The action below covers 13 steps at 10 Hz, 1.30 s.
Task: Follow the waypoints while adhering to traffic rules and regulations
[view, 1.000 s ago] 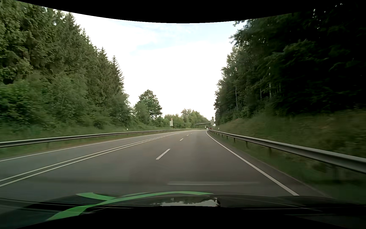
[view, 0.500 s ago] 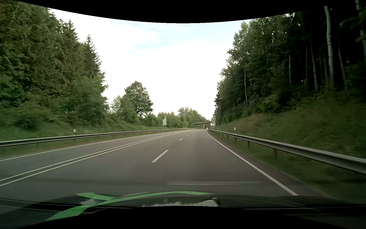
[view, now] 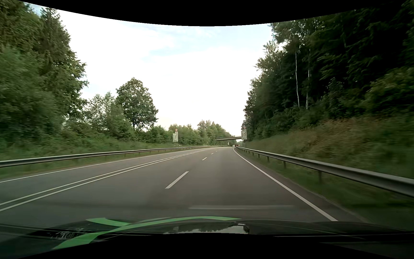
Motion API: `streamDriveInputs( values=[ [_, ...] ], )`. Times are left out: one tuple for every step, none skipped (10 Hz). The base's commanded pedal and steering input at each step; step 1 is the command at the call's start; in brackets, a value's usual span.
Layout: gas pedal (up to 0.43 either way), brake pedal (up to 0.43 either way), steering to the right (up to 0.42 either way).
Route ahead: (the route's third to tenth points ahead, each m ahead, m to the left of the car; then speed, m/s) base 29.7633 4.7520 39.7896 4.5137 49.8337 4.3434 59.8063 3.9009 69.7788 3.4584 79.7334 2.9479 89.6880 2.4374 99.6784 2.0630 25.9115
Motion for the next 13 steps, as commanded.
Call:
streamDriveInputs(
  values=[
    [0.398, 0.000, 0.004],
    [0.398, 0.000, 0.005],
    [0.390, 0.000, 0.005],
    [0.390, 0.000, 0.005],
    [0.390, 0.000, 0.005],
    [0.390, 0.000, 0.004],
    [0.390, 0.000, 0.004],
    [0.390, 0.000, 0.004],
    [0.390, 0.000, 0.004],
    [0.390, 0.000, 0.005],
    [0.390, 0.000, 0.005],
    [0.390, 0.000, 0.005],
    [0.390, 0.000, 0.005]
  ],
)
